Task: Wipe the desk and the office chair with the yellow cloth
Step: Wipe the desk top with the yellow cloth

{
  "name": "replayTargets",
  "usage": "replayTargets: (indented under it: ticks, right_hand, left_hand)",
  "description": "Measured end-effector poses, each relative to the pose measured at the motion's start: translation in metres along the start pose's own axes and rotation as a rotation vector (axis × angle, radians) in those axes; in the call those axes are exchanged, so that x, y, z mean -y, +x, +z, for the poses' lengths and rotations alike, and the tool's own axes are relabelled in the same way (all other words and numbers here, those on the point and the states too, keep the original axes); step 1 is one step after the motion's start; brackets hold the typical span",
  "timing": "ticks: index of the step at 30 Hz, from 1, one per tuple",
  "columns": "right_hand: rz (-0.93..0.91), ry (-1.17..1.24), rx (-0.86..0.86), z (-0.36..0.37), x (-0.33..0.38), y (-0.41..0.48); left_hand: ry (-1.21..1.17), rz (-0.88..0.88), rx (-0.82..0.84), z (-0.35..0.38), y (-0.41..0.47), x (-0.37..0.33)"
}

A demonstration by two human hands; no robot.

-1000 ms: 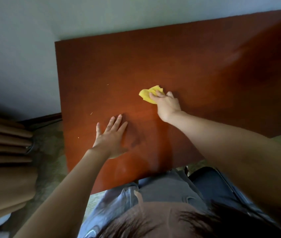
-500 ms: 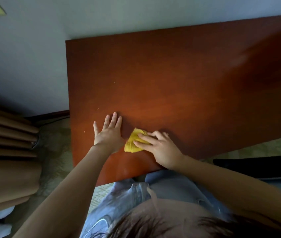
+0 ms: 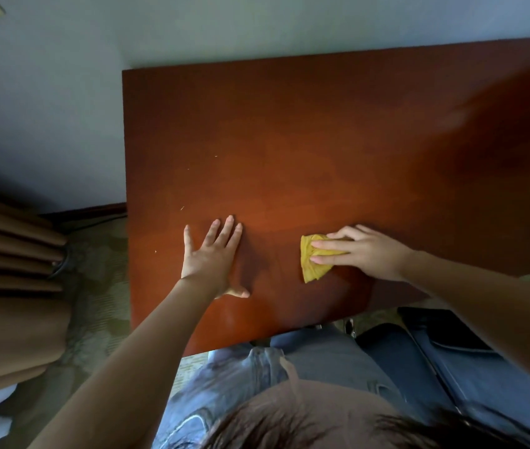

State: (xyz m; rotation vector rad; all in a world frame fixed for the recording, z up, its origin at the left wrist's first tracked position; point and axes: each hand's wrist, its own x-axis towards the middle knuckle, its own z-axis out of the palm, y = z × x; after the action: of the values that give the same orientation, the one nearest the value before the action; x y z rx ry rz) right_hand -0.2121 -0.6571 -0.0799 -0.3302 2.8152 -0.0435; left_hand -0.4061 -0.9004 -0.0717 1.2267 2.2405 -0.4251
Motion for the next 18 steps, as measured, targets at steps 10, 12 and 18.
replayTargets:
  ticks: [10, 12, 18]
  right_hand:
    - [0.390, 0.198, -0.059, -0.030, -0.029, 0.099]
    - [0.497, 0.238, -0.071, -0.036, -0.020, 0.129]
    - [0.655, 0.289, -0.066, -0.049, 0.031, 0.187]
  left_hand:
    - [-0.031, -0.003, -0.078, 0.007, -0.007, 0.003]
    - [-0.036, -0.024, -0.100, 0.012, -0.011, 0.005]
    - [-0.135, -0.222, -0.108, 0.032, -0.036, 0.023]
